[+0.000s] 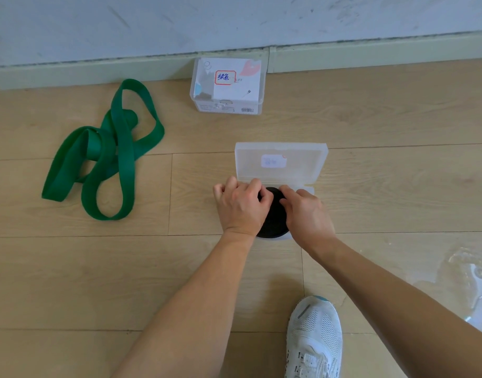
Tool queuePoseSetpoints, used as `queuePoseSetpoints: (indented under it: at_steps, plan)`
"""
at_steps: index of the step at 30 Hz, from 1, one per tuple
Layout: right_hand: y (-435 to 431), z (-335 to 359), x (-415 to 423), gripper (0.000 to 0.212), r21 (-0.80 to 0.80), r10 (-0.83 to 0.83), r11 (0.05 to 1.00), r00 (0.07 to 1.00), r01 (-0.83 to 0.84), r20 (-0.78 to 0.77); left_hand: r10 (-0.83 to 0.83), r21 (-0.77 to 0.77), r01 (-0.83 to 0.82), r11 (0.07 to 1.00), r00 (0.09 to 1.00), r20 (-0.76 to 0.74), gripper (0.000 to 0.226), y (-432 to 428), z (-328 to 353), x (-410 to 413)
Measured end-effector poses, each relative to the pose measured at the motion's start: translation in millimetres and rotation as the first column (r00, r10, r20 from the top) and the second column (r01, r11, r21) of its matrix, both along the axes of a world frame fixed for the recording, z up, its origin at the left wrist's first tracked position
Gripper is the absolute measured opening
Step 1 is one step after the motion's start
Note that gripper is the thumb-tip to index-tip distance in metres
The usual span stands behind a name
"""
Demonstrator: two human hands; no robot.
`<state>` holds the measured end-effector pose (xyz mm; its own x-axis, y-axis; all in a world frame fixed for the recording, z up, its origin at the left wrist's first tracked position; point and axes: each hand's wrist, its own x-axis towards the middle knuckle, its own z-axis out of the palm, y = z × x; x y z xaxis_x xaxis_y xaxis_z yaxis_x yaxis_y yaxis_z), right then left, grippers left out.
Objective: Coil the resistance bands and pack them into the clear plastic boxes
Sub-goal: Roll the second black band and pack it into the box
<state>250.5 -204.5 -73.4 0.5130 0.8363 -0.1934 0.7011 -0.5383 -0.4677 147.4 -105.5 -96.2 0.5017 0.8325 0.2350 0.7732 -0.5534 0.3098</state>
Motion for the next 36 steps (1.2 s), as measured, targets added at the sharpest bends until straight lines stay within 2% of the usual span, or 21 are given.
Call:
queuePoseSetpoints:
  at_steps: [6, 11, 16, 22, 26, 28, 31, 33, 36]
  plan:
    - [2, -1, 2, 0.021, -0.009, 0.055, 0.998, 0.998, -0.054, 0.028, -0.006, -0.028, 0.007, 1.0, 1.0, 0.019, 0.031, -2, 5, -1]
    - [5, -6, 2, 0.019, -0.065, 0.097, 0.994, 0.992, -0.091, 0.086, 0.022, -0.03, -0.025, 0.999, 0.995, -0.094, 0.026, 0, 8, -1]
    - [1, -13, -1, 0.009, -0.016, 0.11, 0.994, 0.983, -0.109, 0.144, 0.045, -0.001, -0.046, 0.999, 0.977, -0.207, 0.026, -6, 6, -7]
    - [-3, -7, -10, 0.012, -0.059, 0.137, 0.99, 0.973, -0.128, 0.186, -0.049, 0.033, 0.061, 0.998, 0.958, -0.282, 0.027, -19, 9, -27]
    - [-4, -3, -12, 0.004, -0.085, 0.135, 0.989, 0.97, -0.12, 0.201, -0.138, 0.104, 0.185, 0.977, 0.926, -0.351, 0.008, -25, 8, -44]
    - [-4, -1, -14, 0.009, -0.111, 0.143, 0.986, 0.964, -0.121, 0.225, -0.173, 0.095, 0.233, 0.968, 0.89, -0.422, 0.028, -28, 10, -51]
    - [-1, 1, -17, 0.026, -0.188, 0.159, 0.976, 0.95, -0.11, 0.268, -0.194, 0.083, 0.259, 0.962, 0.867, -0.459, 0.032, -27, 17, -50]
    - [-1, 8, -20, 0.035, -0.294, 0.21, 0.949, 0.927, -0.117, 0.311, -0.187, 0.083, 0.248, 0.965, 0.875, -0.447, 0.032, -27, 18, -45]
    - [-5, 16, -30, 0.036, -0.424, 0.296, 0.894, 0.903, -0.146, 0.313, -0.149, 0.01, 0.164, 0.986, 0.922, -0.358, 0.055, -30, 17, -44]
